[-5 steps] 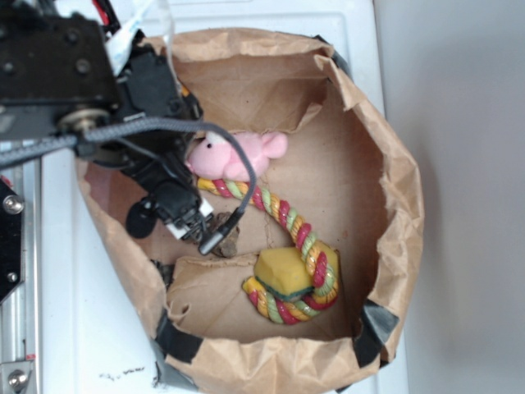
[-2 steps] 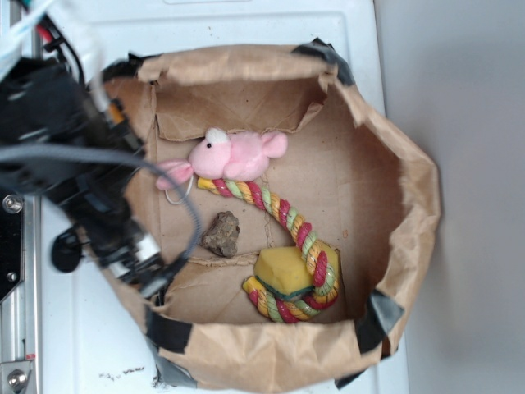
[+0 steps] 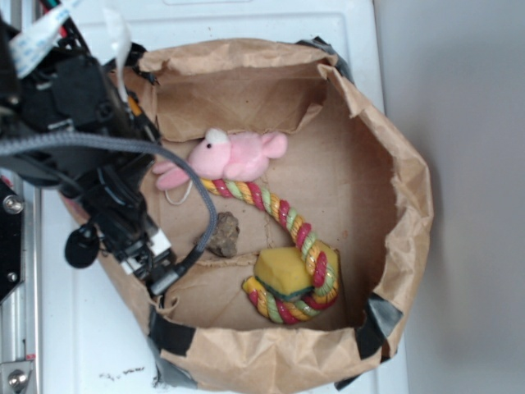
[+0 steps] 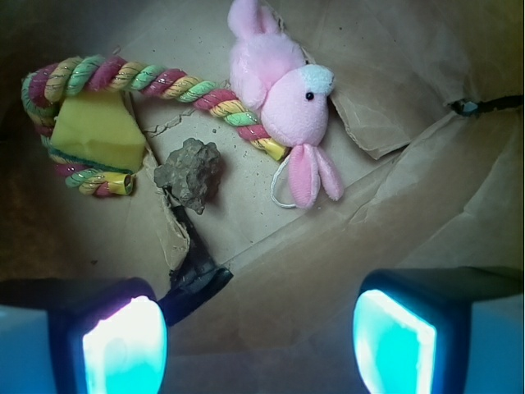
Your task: Grab the rock.
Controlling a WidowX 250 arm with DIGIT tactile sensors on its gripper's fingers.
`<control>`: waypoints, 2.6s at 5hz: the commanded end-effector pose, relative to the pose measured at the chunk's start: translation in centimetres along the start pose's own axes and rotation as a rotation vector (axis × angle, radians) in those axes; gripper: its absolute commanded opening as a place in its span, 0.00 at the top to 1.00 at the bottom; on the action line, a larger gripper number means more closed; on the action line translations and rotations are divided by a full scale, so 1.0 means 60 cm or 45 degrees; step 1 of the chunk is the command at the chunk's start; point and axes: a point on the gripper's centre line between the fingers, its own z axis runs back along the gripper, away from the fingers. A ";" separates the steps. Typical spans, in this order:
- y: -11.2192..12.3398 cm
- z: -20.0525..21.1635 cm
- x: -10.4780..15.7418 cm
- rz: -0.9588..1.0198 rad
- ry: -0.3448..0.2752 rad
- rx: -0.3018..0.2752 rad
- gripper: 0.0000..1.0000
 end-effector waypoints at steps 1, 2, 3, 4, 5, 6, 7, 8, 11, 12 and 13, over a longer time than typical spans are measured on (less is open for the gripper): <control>0.008 0.019 0.016 0.015 -0.046 -0.011 0.00; 0.016 -0.011 0.044 0.040 -0.079 -0.025 0.00; 0.001 -0.012 0.070 0.069 -0.096 -0.055 0.00; -0.006 -0.024 0.059 0.067 -0.081 -0.053 0.00; -0.023 -0.040 0.052 0.046 -0.103 -0.058 0.00; -0.037 -0.072 0.040 0.035 -0.086 -0.071 0.00; -0.061 -0.083 0.029 0.033 -0.072 -0.083 0.00; -0.082 -0.104 0.003 -0.012 -0.058 -0.066 0.00; -0.110 -0.116 0.020 0.046 -0.126 -0.057 0.00; -0.108 -0.132 0.053 0.084 -0.131 -0.021 0.00; -0.112 -0.122 0.083 0.120 -0.144 -0.035 0.00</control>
